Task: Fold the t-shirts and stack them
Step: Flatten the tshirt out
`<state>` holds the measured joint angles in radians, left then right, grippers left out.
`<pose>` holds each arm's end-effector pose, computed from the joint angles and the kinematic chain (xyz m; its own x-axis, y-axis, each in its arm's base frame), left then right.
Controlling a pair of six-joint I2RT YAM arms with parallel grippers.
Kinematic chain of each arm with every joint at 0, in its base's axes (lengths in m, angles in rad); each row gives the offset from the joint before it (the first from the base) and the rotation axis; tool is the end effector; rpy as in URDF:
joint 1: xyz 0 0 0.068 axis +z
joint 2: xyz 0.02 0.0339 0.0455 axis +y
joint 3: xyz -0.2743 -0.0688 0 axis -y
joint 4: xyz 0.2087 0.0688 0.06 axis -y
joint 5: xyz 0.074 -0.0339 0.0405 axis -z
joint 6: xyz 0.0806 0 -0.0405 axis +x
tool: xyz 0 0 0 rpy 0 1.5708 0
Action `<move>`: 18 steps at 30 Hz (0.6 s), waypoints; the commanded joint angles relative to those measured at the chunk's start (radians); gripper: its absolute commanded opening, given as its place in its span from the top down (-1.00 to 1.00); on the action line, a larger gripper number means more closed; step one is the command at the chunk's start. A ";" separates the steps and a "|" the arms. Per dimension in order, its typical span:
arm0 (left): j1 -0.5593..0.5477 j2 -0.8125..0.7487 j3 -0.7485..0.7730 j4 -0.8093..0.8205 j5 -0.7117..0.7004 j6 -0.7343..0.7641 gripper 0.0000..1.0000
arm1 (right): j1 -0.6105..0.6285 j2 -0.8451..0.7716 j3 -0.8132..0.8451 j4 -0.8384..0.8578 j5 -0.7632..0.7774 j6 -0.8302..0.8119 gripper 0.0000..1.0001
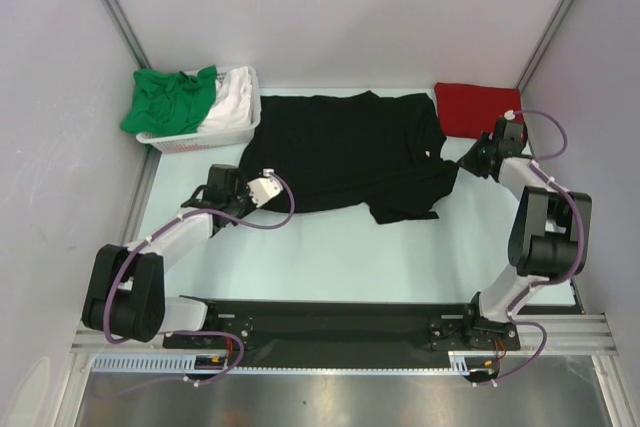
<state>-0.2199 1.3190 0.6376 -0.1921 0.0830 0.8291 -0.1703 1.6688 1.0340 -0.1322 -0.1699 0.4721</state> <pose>0.2432 -0.0612 0.1760 -0.3068 0.8215 -0.4807 0.7336 0.5259 0.4305 0.3580 -0.0477 0.2045 -0.5877 0.5559 -0.5879 0.3529 0.8300 0.4319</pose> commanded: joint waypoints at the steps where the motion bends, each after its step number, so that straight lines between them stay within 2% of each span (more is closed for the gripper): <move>1: 0.014 0.011 0.051 0.017 0.003 -0.005 0.56 | -0.012 0.069 0.170 0.008 0.017 -0.049 0.47; 2: 0.014 0.013 0.059 0.017 0.004 -0.008 0.51 | -0.008 0.104 0.196 -0.009 0.009 -0.065 0.34; 3: 0.014 0.014 0.060 0.017 0.004 -0.011 0.34 | -0.005 0.121 0.257 -0.035 0.012 -0.094 0.08; 4: 0.014 0.016 0.062 0.019 0.003 -0.015 0.28 | 0.000 0.134 0.285 -0.073 0.033 -0.110 -0.03; 7: 0.014 0.008 0.059 0.017 -0.023 -0.013 0.13 | 0.026 0.102 0.313 -0.200 0.125 -0.154 -0.23; 9: 0.016 -0.013 0.047 0.020 -0.052 -0.012 0.03 | 0.058 0.004 0.273 -0.256 0.168 -0.168 -0.29; 12: 0.022 -0.061 0.025 0.003 -0.072 0.004 -0.12 | 0.098 -0.157 0.160 -0.322 0.233 -0.181 -0.30; 14: 0.022 -0.079 0.005 -0.018 -0.078 0.013 -0.15 | 0.118 -0.223 0.082 -0.389 0.260 -0.182 -0.29; 17: 0.028 -0.092 -0.025 -0.027 -0.080 0.011 -0.17 | 0.129 -0.342 0.000 -0.449 0.251 -0.165 -0.02; 18: 0.033 -0.090 -0.035 -0.023 -0.080 0.010 -0.17 | 0.129 -0.363 -0.014 -0.457 0.236 -0.165 0.25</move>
<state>-0.2050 1.2522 0.6346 -0.1997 0.0196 0.8246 -0.0360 1.3769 1.0664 -0.4873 0.0349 0.3122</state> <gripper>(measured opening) 0.582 0.432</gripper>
